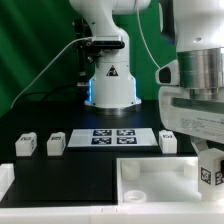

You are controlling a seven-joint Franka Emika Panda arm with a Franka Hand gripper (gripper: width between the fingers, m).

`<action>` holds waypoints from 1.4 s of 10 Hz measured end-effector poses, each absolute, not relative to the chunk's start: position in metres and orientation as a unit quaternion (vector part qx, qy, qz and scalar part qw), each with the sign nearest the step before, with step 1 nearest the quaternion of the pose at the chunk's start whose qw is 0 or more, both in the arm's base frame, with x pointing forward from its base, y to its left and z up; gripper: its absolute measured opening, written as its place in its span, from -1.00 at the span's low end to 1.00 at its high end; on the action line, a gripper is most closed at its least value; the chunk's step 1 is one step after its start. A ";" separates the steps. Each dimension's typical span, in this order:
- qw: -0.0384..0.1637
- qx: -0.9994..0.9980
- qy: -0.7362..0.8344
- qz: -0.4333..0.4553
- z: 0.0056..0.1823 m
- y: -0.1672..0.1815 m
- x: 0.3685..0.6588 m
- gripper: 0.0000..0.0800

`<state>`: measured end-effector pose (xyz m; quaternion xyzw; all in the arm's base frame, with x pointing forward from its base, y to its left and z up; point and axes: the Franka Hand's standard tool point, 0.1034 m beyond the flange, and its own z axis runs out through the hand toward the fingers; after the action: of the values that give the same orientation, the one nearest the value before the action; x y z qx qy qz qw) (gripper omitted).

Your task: Assemble one leg

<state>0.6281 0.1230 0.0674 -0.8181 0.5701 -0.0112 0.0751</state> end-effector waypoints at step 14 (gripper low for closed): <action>0.070 -0.845 0.530 0.009 0.060 0.121 0.622 0.62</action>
Offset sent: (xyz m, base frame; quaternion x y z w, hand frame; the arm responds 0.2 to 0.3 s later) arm 0.0090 0.0041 -0.0064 0.0460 -0.0140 0.3578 0.9326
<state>0.6222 0.1214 0.0601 -0.8449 0.5304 0.0085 0.0695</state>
